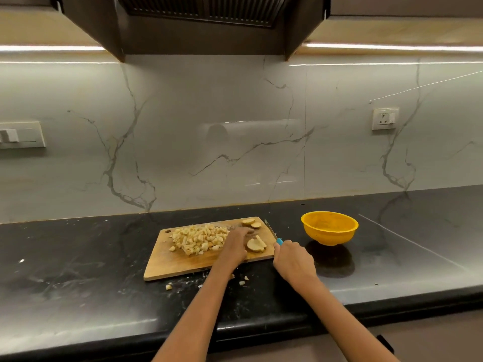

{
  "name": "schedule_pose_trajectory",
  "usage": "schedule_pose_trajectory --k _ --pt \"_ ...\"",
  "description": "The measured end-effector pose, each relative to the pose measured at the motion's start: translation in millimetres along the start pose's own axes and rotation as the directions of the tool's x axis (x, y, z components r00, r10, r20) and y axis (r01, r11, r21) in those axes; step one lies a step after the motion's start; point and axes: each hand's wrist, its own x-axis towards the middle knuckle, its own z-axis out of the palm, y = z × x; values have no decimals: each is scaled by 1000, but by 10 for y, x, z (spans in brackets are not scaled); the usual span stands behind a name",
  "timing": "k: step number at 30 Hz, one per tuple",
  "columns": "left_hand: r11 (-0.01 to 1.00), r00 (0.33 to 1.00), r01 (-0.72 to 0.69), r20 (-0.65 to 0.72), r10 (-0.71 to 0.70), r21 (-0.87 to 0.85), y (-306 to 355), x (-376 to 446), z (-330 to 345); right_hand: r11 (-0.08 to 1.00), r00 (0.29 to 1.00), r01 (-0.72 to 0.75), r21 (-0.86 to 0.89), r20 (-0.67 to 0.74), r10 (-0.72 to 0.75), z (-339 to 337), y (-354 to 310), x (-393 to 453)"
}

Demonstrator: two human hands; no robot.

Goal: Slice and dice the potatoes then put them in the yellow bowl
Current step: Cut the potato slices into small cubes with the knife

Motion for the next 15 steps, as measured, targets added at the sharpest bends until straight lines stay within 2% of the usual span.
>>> schedule_pose_trajectory --k 3,6,11,15 --pt "996 977 -80 200 71 37 24 106 -1 1000 999 -5 10 37 4 -6 15 46" --pt "994 949 -84 308 60 64 12 189 -11 999 999 1 39 49 -3 5 53 58" --pt "987 935 -95 352 43 132 34 227 -50 998 997 -18 65 81 13 5 85 103" --pt "965 954 -66 299 -14 253 100 153 -21 997 994 -30 73 110 21 -23 85 78"
